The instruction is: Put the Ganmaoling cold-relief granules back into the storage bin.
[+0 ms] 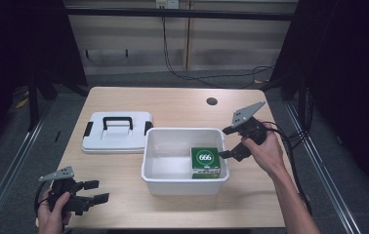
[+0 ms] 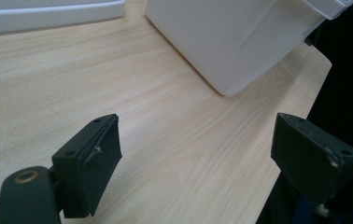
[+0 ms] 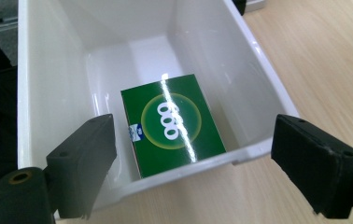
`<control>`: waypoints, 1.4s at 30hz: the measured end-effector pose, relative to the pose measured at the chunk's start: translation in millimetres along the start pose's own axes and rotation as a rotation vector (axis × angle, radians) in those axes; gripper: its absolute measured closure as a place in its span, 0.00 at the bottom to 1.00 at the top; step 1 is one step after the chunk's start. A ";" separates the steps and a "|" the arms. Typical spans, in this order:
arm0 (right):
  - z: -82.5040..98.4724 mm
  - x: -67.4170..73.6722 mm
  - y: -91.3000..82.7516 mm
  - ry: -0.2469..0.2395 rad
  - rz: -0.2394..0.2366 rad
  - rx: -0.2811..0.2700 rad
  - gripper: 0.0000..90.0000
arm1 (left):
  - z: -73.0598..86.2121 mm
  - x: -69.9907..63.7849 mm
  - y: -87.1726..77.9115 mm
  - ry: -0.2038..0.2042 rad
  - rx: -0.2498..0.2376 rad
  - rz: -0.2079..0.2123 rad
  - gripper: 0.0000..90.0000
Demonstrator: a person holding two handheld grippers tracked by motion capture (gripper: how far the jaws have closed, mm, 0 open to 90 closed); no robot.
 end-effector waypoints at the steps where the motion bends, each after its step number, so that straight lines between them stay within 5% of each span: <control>1: 1.9 -0.1 -2.2 0.006 0.010 -0.005 0.15 | -0.1 0.0 0.1 0.000 0.000 -0.001 0.18; 19: 60.3 1.9 -34.4 0.126 0.108 -0.091 0.16 | -0.4 0.0 1.1 -0.003 0.000 -0.004 0.18; 35: 101.1 18.0 -36.9 0.189 0.166 -0.163 0.16 | 0.1 0.3 1.3 -0.001 0.003 -0.009 0.18; 42: 127.8 20.7 -31.8 0.256 0.203 -0.205 0.15 | 0.8 2.8 0.9 -0.007 0.006 -0.024 0.18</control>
Point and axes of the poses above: each handheld gripper's, and its own axes: y roughly forward along the jaws, z roughly out of its underside, x roughly to its left, the point moved 10 cm from there along y, roughly forward along the jaws, and after that the axes turned 4 degrees about x, right-handed, at the moved point
